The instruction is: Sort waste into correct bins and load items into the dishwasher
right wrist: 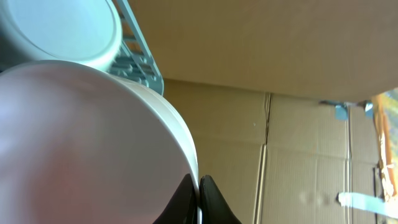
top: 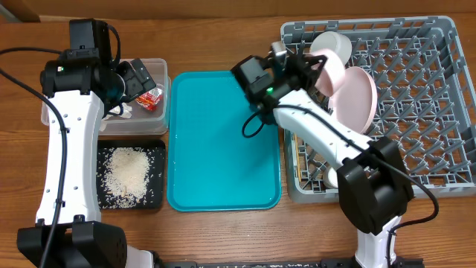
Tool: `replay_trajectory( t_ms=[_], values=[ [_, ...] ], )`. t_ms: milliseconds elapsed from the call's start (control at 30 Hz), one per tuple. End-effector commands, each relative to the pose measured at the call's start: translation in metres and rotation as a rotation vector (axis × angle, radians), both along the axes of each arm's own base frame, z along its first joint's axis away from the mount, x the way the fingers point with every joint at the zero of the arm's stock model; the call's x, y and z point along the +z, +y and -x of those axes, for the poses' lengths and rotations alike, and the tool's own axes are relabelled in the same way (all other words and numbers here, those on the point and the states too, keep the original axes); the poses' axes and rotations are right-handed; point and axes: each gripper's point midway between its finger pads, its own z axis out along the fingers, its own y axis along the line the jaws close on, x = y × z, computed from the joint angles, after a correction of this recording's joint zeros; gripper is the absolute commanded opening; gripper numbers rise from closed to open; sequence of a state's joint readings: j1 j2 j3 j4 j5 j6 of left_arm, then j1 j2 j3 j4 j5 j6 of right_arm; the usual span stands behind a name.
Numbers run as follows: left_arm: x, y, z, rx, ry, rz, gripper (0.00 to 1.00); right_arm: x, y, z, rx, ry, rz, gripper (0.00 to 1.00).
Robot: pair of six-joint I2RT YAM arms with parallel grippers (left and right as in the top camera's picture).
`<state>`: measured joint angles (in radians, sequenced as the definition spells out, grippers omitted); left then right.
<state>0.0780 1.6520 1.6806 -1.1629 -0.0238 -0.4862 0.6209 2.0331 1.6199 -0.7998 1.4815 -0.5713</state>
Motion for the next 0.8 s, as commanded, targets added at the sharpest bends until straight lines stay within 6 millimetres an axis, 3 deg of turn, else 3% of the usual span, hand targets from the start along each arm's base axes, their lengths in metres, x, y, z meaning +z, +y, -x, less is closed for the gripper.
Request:
replay_trajectory(
  t_ms=[0,300,567,767],
  values=[
    [0.005,-0.001,-0.001,-0.022,-0.011,-0.019,1.00,-0.007,-0.001,-0.001,-0.014,0.037,0.075,0.04],
    [0.005,-0.001,-0.001,-0.022,-0.011,-0.019,1.00,-0.028,-0.002,-0.005,-0.034,0.106,0.181,0.04],
    [0.005,-0.001,-0.001,-0.022,-0.011,-0.019,1.00,-0.029,-0.013,-0.008,-0.059,0.107,0.179,0.04],
    [0.005,-0.001,-0.001,-0.022,-0.011,-0.019,1.00,-0.029,-0.010,-0.007,-0.052,0.106,0.177,0.04]
  ],
)
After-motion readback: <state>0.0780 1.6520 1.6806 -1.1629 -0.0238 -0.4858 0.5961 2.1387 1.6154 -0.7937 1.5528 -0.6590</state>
